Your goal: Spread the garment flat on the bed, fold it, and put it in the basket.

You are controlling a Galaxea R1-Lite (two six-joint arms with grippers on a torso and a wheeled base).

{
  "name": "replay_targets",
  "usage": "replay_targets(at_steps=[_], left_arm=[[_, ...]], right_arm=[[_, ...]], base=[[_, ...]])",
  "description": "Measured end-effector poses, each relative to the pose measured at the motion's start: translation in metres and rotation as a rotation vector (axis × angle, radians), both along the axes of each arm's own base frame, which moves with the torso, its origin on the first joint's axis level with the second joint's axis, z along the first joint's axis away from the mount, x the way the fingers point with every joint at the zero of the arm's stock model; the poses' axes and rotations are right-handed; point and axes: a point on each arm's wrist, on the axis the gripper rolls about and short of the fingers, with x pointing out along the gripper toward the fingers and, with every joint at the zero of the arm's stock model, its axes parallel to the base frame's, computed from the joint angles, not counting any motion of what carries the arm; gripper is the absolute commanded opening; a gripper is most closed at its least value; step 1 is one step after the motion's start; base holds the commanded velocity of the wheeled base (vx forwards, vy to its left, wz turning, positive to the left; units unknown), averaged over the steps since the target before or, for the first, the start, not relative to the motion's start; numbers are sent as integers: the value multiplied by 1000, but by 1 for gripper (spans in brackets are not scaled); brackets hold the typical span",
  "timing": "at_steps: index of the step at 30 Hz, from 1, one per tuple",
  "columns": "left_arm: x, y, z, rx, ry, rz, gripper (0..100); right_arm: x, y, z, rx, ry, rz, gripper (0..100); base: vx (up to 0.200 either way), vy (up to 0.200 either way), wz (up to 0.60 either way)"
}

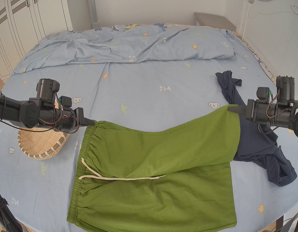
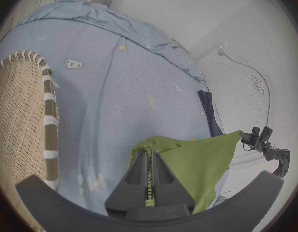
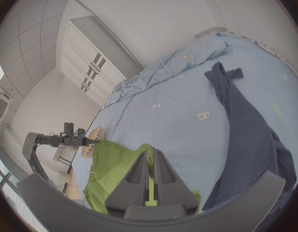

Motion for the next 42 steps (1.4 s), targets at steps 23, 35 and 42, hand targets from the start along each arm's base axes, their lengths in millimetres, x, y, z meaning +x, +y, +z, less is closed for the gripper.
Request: replay_targets(at_steps=[23, 35, 42], left_arm=[[14, 37, 2, -13, -252, 107, 0], [23, 41, -8, -12, -298, 116, 0], [32, 41, -14, -13, -347, 117, 0]], right_arm=[[95, 9, 20, -23, -98, -38, 0], [127, 13, 18, -26, -126, -54, 0], [141, 14, 9, -29, -118, -55, 0]], base=[[0, 0, 0], [0, 0, 0], [0, 0, 0]])
